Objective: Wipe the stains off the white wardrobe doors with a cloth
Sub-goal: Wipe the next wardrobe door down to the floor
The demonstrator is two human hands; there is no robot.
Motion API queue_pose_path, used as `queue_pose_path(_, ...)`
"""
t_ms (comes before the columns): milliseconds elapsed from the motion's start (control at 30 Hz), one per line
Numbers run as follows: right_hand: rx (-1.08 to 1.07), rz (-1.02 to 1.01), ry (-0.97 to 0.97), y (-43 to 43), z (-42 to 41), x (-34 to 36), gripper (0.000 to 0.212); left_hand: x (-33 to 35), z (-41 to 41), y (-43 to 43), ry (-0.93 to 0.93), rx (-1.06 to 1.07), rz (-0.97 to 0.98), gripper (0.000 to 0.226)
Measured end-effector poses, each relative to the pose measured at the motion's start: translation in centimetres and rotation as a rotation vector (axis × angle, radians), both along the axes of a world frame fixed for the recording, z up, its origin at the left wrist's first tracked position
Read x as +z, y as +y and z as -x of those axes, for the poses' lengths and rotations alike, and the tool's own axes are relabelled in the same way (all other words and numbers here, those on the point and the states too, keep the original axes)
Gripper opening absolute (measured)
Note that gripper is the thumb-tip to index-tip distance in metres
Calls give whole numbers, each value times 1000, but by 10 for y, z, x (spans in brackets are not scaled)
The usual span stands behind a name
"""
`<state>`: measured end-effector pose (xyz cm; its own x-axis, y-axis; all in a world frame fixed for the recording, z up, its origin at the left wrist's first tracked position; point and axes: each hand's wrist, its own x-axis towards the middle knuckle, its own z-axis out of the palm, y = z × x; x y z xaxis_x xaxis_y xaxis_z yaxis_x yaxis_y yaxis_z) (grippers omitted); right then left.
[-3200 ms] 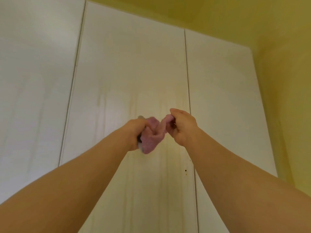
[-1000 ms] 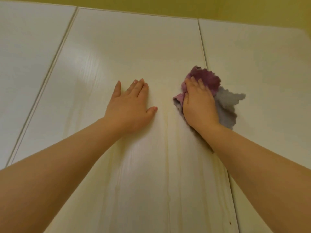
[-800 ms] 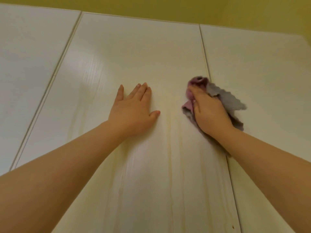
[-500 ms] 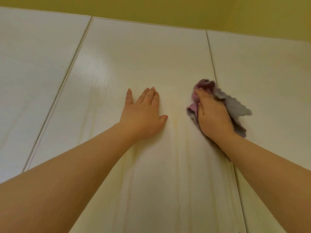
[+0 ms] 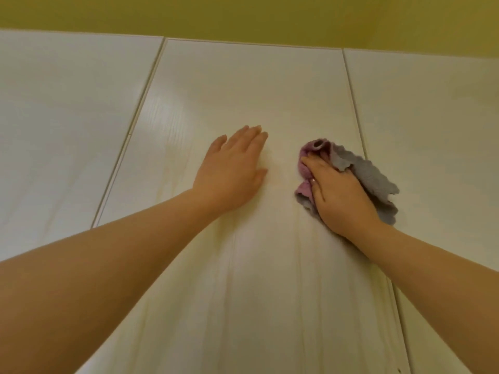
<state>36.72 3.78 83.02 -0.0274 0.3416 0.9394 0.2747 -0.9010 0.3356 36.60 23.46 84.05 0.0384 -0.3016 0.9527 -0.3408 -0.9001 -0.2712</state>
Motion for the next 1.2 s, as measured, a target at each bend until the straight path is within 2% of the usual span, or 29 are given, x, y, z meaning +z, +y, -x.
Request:
queue_pose_path(67, 11, -146, -56, -2, -4, 4, 38, 0, -1, 7, -229, -169, 39, 36)
queue_pose_path(100, -19, -294, -62, -2, -5, 7, 40, -2, -2, 10, -305, -209, 55, 29)
queue_pose_path(167, -166, -566, 27, -1, -7, 8, 50, -8, -7, 14, -343, -164, 88, 23)
queue_pose_path(200, -226, -570, 45, 1, -6, 7, 52, -9, -10, 15, -344, -128, 105, 24)
queue_pose_path(333, -210, -23, 50, 8, -2, -5, 63, -14, -15, 24, -292, -45, 157, 32)
queue_pose_path(367, -210, -7, 50, 6, 0, -1, 62, -15, -16, 25, -277, -38, 163, 33)
queue_pose_path(467, -250, -359, 16, 10, -4, 15, 50, -18, -17, 30, -233, -22, 169, 39)
queue_pose_path(500, -262, -384, 31, 19, -6, 15, 51, -18, -17, 33, -235, -13, 164, 42)
queue_pose_path(600, -286, -15, 44, 32, -10, 1, 62, -20, -19, 44, -226, 3, 163, 47)
queue_pose_path(633, -294, 43, 40, 30, -9, 2, 69, -21, -17, 48, -225, 2, 176, 46)
queue_pose_path(667, -305, 7, 26, 26, -7, 9, 71, -21, -16, 50, -215, -4, 191, 46)
queue_pose_path(767, -331, -325, 38, 37, -12, 19, 56, -25, -15, 61, -171, -14, 210, 46)
queue_pose_path(800, -339, -306, 44, 40, -13, 19, 55, -25, -16, 62, -169, -24, 198, 44)
queue_pose_path(900, -334, 20, 52, 35, -12, 14, 62, -28, -17, 72, -135, -67, 163, 48)
queue_pose_path(933, -334, 59, 47, 30, -10, 20, 63, -28, -16, 76, -143, -91, 172, 52)
queue_pose_path(1033, -321, -224, 25, 35, -9, 31, 53, -32, -17, 83, -157, -112, 222, 56)
queue_pose_path(1067, -324, -244, 27, 42, -13, 31, 53, -34, -20, 85, -158, -111, 234, 55)
queue_pose_path(1100, -337, -170, 34, 43, -12, 28, 56, -37, -22, 83, -158, -121, 238, 55)
queue_pose_path(1167, -306, 123, 34, 43, -11, 21, 70, -45, -26, 86, -160, -129, 231, 59)
queue_pose_path(1200, -292, 170, 42, 39, -8, 24, 73, -48, -28, 87, -159, -128, 237, 62)
